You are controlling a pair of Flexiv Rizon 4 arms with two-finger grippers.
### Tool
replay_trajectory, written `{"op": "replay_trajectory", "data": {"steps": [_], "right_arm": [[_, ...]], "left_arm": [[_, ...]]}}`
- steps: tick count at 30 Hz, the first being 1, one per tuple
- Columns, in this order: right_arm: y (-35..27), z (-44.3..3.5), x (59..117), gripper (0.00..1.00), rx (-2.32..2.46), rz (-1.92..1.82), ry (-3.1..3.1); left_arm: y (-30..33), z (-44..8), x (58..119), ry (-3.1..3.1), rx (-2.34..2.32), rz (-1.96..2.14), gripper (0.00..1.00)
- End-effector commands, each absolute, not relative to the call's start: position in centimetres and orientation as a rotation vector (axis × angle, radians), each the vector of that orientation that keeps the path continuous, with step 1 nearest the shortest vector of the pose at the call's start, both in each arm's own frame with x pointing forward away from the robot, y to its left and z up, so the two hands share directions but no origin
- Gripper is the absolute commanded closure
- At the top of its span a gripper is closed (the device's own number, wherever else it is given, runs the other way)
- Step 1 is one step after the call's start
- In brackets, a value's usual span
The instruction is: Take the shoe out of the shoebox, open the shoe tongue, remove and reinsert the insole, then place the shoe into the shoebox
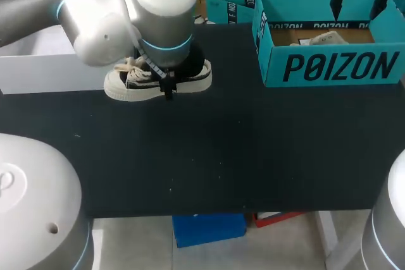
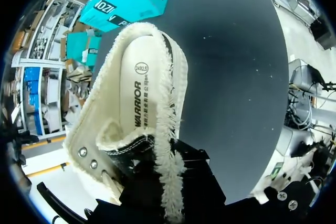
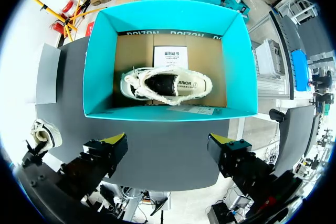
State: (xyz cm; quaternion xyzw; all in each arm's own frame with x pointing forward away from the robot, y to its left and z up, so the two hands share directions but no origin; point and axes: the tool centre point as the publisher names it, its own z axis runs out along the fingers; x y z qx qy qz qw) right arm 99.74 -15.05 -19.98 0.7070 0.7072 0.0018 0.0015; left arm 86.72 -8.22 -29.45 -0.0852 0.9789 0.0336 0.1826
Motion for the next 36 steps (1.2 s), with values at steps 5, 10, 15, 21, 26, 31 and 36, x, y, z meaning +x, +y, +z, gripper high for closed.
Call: {"op": "replay_trajectory", "data": {"steps": [5, 10, 15, 21, 26, 31, 36], "right_arm": [[-15.0, -20.0, 99.8, 0.0, 2.22, 0.004, 2.22], [-15.0, -20.0, 99.8, 0.0, 2.22, 0.004, 2.22], [-15.0, -20.0, 99.8, 0.0, 2.22, 0.004, 2.22], [-15.0, -20.0, 99.8, 0.0, 2.22, 0.004, 2.22], [-15.0, -20.0, 99.8, 0.0, 2.22, 0.004, 2.22], [-15.0, -20.0, 99.8, 0.0, 2.22, 0.004, 2.22], [-15.0, -20.0, 99.8, 0.0, 2.22, 0.004, 2.22]], "left_arm": [[-10.9, -33.2, 86.8, 2.767, -0.204, 0.114, 1.0], [-11.6, -35.0, 86.4, 2.789, -0.193, 0.123, 1.0], [-11.8, -36.6, 86.0, 2.805, -0.188, 0.143, 1.0], [-11.9, -37.7, 86.0, 2.818, -0.19, 0.143, 1.0], [-12.2, -38.3, 86.0, 2.834, -0.177, 0.128, 1.0], [-12.4, -39.0, 85.8, 2.861, -0.152, 0.127, 1.0], [-12.4, -39.3, 85.7, 2.873, -0.138, 0.136, 0.0]]}}
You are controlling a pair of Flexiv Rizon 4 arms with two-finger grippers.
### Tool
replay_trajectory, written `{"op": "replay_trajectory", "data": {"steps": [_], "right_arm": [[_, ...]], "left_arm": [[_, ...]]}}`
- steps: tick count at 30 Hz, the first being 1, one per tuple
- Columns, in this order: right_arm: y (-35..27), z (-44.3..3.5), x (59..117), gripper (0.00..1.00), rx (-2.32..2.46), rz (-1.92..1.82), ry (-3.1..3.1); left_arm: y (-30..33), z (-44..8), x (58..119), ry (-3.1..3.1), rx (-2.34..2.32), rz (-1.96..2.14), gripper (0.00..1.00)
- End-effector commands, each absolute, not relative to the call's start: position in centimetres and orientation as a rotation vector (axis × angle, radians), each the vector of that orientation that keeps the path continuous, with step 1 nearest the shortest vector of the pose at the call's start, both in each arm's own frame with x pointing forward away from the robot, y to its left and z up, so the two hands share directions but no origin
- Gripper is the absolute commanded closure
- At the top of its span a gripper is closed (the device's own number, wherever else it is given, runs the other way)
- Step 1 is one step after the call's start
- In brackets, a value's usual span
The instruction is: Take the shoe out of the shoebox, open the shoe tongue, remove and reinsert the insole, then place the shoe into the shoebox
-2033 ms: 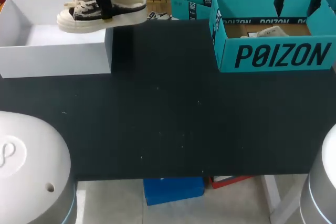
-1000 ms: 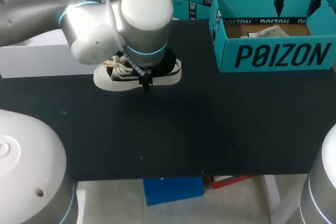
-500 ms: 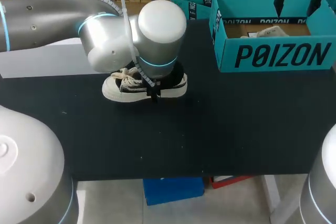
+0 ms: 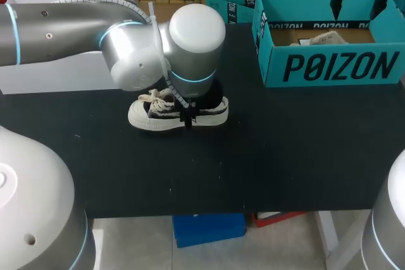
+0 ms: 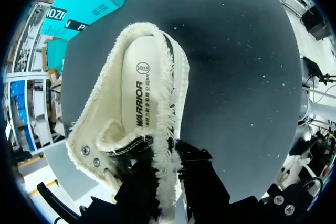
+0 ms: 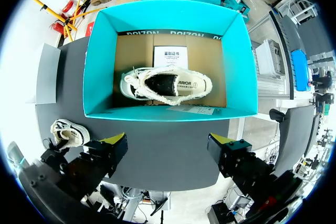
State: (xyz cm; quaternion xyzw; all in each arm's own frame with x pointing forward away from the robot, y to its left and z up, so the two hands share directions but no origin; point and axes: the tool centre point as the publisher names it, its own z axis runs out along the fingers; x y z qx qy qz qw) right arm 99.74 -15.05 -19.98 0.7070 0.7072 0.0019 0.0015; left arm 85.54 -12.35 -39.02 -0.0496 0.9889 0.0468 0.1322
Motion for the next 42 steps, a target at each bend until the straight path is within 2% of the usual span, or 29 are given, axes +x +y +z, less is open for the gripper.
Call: {"op": "replay_trajectory", "data": {"steps": [1, 22, 42], "right_arm": [[-15.0, -20.0, 99.8, 0.0, 2.22, 0.004, 2.22], [-15.0, -20.0, 99.8, 0.0, 2.22, 0.004, 2.22], [-15.0, -20.0, 99.8, 0.0, 2.22, 0.004, 2.22]], "left_arm": [[-12.4, -39.2, 85.8, 2.874, -0.132, 0.138, 0.0], [-11.3, -31.9, 86.6, 2.957, -0.127, -0.033, 0.0], [-3.0, -27.5, 87.4, 3.055, -0.185, -0.42, 0.0]]}}
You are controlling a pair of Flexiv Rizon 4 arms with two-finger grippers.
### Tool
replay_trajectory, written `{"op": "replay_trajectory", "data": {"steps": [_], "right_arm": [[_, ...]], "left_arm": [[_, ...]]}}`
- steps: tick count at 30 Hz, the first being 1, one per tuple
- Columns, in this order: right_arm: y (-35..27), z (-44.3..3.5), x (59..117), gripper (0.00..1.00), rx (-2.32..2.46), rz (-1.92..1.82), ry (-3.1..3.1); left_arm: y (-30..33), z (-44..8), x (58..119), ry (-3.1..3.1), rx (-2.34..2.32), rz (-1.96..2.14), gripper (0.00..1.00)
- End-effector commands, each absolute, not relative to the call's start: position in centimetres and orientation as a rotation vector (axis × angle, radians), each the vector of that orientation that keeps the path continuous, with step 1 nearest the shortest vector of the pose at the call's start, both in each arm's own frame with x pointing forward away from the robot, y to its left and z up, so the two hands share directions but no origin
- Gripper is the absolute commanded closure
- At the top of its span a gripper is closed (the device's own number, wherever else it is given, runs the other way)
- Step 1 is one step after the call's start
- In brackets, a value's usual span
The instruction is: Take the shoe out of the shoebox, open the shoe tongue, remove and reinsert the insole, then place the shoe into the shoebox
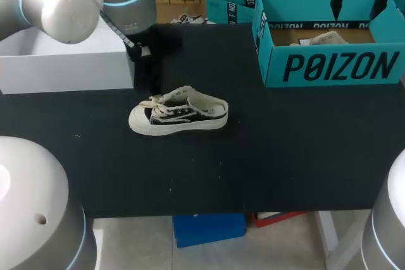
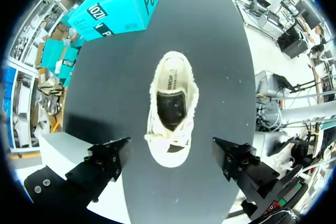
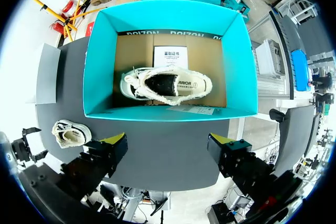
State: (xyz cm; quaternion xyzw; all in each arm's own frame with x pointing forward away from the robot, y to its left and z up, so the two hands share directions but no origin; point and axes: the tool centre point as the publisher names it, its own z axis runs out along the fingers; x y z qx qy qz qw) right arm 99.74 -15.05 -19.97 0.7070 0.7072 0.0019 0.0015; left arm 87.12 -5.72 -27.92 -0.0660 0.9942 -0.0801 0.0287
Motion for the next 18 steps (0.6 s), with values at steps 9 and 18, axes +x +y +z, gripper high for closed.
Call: {"op": "replay_trajectory", "data": {"steps": [9, 18], "right_arm": [[-15.0, -20.0, 99.8, 0.0, 2.22, 0.004, 2.22], [-15.0, -20.0, 99.8, 0.0, 2.22, 0.004, 2.22]], "left_arm": [[0.1, -26.6, 87.6, 3.067, -0.101, -0.557, 0.0], [2.6, -25.9, 86.8, 3.051, -0.084, -0.641, 0.0]]}}
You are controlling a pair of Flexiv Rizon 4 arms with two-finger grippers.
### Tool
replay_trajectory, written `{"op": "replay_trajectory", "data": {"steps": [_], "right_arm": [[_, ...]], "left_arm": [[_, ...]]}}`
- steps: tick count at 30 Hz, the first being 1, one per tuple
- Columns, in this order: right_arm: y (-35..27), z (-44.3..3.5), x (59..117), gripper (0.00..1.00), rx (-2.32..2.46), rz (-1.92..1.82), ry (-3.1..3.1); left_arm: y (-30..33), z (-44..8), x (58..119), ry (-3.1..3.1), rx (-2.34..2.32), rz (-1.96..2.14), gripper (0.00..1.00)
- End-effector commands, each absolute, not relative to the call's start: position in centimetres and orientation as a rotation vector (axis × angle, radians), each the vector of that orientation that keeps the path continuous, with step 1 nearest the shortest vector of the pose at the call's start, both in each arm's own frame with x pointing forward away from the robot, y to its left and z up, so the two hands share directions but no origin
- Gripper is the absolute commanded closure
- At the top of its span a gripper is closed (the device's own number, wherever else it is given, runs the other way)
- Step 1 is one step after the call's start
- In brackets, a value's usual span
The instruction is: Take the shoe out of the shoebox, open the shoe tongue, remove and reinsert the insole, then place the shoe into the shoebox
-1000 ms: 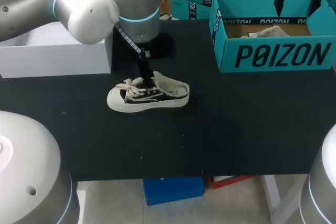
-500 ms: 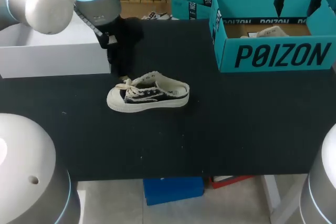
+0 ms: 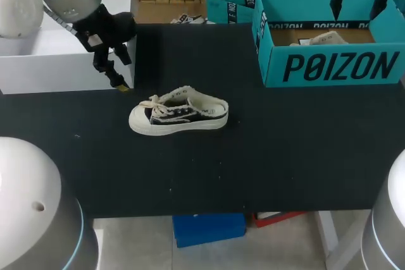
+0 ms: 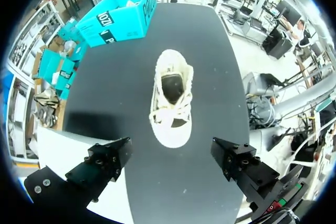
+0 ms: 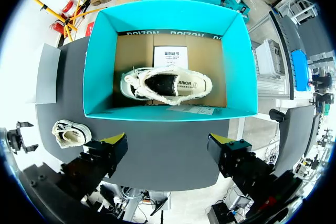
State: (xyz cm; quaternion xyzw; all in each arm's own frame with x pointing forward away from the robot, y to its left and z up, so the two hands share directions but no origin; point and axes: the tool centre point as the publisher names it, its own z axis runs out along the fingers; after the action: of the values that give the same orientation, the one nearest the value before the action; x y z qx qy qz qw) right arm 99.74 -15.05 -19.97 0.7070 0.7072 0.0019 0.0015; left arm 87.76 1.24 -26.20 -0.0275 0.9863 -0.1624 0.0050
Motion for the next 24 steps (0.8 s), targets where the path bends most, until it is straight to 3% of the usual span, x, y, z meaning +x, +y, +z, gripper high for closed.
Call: {"op": "replay_trajectory", "data": {"steps": [1, 24], "right_arm": [[-15.0, -20.0, 99.8, 0.0, 2.22, 0.004, 2.22], [-15.0, -20.0, 99.8, 0.0, 2.22, 0.004, 2.22]], "left_arm": [[2.9, -25.9, 86.7, 3.048, -0.083, -0.645, 0.0], [4.1, -25.9, 86.0, 3.043, -0.097, -0.653, 0.0]]}}
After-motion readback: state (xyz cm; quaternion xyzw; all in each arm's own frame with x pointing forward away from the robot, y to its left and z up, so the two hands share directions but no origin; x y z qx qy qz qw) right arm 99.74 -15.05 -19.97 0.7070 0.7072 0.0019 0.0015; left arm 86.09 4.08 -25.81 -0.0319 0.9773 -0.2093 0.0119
